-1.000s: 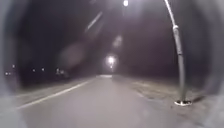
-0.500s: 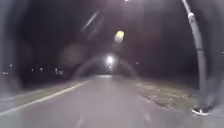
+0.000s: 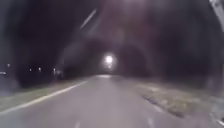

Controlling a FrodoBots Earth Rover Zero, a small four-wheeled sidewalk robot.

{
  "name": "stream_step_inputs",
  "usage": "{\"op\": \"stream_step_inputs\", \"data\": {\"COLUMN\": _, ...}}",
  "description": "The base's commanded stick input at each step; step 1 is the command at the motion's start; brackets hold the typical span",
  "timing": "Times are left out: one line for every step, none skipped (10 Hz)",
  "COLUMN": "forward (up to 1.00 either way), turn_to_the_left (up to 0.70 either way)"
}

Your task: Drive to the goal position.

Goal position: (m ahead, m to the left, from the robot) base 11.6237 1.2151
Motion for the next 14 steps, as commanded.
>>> {"op": "stream_step_inputs", "data": {"forward": 1.0, "turn_to_the_left": 0.0}}
{"op": "stream_step_inputs", "data": {"forward": 1.0, "turn_to_the_left": 0.0}}
{"op": "stream_step_inputs", "data": {"forward": 1.0, "turn_to_the_left": 0.0}}
{"op": "stream_step_inputs", "data": {"forward": 1.0, "turn_to_the_left": 0.0}}
{"op": "stream_step_inputs", "data": {"forward": 1.0, "turn_to_the_left": 0.0}}
{"op": "stream_step_inputs", "data": {"forward": 1.0, "turn_to_the_left": 0.0}}
{"op": "stream_step_inputs", "data": {"forward": 1.0, "turn_to_the_left": 0.0}}
{"op": "stream_step_inputs", "data": {"forward": 1.0, "turn_to_the_left": 0.0}}
{"op": "stream_step_inputs", "data": {"forward": 1.0, "turn_to_the_left": 0.0}}
{"op": "stream_step_inputs", "data": {"forward": 1.0, "turn_to_the_left": 0.0}}
{"op": "stream_step_inputs", "data": {"forward": 1.0, "turn_to_the_left": 0.0}}
{"op": "stream_step_inputs", "data": {"forward": 1.0, "turn_to_the_left": 0.0}}
{"op": "stream_step_inputs", "data": {"forward": 1.0, "turn_to_the_left": 0.0}}
{"op": "stream_step_inputs", "data": {"forward": 1.0, "turn_to_the_left": 0.02}}
